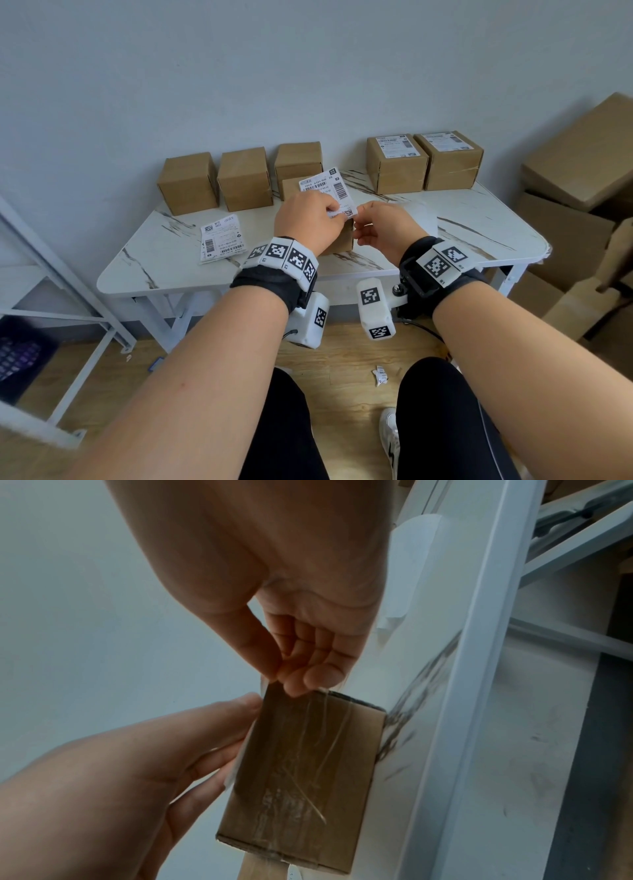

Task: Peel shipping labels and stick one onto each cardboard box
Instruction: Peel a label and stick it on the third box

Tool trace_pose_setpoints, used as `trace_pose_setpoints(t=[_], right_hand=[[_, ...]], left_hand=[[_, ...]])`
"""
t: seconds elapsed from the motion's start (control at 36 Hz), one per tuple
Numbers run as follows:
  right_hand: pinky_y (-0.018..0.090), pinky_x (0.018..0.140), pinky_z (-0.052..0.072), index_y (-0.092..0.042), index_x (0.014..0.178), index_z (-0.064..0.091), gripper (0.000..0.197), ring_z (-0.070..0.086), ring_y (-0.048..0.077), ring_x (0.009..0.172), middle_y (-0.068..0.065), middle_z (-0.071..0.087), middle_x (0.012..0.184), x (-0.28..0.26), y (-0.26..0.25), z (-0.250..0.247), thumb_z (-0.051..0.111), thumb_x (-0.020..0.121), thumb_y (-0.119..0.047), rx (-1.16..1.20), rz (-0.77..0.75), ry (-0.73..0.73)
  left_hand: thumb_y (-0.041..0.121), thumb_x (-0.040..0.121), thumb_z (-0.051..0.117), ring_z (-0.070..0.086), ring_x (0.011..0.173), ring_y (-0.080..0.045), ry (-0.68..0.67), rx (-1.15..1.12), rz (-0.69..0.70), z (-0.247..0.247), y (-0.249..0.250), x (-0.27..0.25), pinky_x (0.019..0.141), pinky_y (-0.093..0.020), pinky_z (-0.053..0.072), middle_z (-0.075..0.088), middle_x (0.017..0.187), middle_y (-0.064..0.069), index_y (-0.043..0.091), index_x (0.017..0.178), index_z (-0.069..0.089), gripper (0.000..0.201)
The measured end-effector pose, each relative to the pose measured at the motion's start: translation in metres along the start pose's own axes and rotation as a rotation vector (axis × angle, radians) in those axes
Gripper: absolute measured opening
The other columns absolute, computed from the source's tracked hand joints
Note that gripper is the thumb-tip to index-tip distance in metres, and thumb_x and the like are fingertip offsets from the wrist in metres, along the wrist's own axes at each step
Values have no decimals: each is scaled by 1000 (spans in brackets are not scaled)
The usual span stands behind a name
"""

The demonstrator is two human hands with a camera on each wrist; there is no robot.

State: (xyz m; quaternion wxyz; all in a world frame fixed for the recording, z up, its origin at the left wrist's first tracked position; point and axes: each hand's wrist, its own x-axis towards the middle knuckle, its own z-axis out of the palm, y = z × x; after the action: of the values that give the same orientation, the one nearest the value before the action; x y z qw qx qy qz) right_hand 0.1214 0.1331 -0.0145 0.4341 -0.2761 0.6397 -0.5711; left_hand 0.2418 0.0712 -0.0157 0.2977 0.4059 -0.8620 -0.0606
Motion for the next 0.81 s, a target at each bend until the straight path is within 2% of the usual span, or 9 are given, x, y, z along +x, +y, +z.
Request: trace_pose_setpoints(t=[0.08,0.33,0.5,0.56,0.64,0.72,0.81], right_hand=[[30,49,42,-6,73,47,27,48,24,54,14,48,68,1,4,-3,43,92,12,5,-39,-28],[27,51,45,-10,74,54,24,52,20,53,11,53,72,5,9,-11,48,87,10,-38,-141,-72],[26,51,47,-9,74,57,24,53,19,54,10,56,74,8,10,-11,47,87,9,-55,-162,-75],[26,51,47,-9,74,58,25,53,19,55,9,56,72,9,10,-11,47,87,10,-54,-165,-72],[27,52,46,-9,73,57,27,53,19,55,8,56,70,9,11,-11,46,87,10,-47,-162,-70],[28,53,46,-9,73,57,25,53,20,55,8,55,69,10,11,-12,48,87,10,-48,-155,-66],[29,54,47,-9,75,57,23,53,20,55,9,55,70,11,12,-12,49,86,10,-51,-146,-55]], left_hand=[[43,83,63,64,90,-15,-1,2,-10,0,2,0,74,-33,55,72,103,7,17,88,75,29],[48,81,63,64,85,-15,-22,3,-28,-2,5,1,70,-32,55,72,96,7,22,85,75,30],[42,84,61,64,92,-14,-10,4,-41,-2,5,3,71,-27,54,72,105,9,22,87,75,25],[39,86,58,64,97,-14,-11,-4,-41,-3,5,3,72,-24,50,70,111,9,26,94,75,22],[36,89,55,63,98,-16,-3,4,-24,-4,5,3,66,-21,42,70,113,7,28,98,74,23],[29,89,53,63,91,-19,5,16,-31,-3,6,3,52,-17,32,70,111,2,23,90,74,21],[23,87,53,59,80,-18,27,17,-59,-3,6,2,48,-17,29,71,103,1,17,83,72,20]])
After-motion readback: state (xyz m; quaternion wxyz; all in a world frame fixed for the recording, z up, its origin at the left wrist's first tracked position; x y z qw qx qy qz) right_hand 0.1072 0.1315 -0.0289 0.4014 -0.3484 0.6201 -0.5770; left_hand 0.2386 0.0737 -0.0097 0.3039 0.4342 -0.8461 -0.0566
